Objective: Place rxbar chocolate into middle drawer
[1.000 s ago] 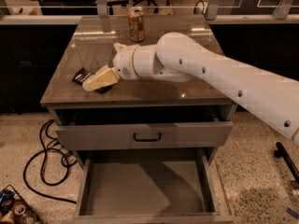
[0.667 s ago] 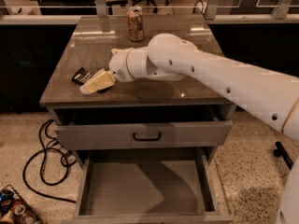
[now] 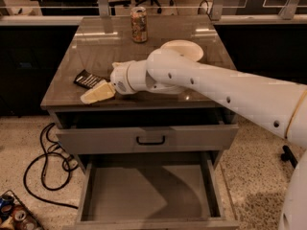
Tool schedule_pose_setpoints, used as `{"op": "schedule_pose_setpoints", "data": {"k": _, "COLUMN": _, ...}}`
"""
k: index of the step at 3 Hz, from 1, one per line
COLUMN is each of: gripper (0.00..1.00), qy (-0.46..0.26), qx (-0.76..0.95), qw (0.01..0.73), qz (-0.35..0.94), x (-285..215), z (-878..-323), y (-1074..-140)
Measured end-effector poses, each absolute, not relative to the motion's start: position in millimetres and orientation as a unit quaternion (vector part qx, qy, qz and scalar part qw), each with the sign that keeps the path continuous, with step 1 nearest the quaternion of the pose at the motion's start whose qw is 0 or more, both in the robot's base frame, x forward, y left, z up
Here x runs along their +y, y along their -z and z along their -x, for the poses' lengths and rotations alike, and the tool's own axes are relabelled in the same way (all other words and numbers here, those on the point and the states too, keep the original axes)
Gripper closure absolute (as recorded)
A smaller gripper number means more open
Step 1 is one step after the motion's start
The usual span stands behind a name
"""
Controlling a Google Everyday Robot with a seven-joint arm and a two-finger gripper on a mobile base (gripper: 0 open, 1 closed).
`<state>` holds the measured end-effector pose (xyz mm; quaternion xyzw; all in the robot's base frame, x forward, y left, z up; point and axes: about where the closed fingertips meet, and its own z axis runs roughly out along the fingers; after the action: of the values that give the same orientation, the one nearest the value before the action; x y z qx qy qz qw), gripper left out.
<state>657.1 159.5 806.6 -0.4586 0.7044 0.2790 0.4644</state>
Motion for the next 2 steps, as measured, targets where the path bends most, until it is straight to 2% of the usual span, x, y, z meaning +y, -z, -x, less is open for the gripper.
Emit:
{"op": "schedule_pose_setpoints", "data": {"k": 1, "gripper": 0.5, "qy": -0.279, "qx": 0.704, "qw": 0.465, "qz": 0.459, "x": 160.5, "z": -657.0, "y": -807.0}}
{"op": "schedule_pose_setpoints", "data": {"k": 2, "gripper": 0.72, "qy": -0.279, "qx": 0.704, "qw": 0.465, "qz": 0.459, "x": 160.5, "z": -657.0, "y": -810.3}}
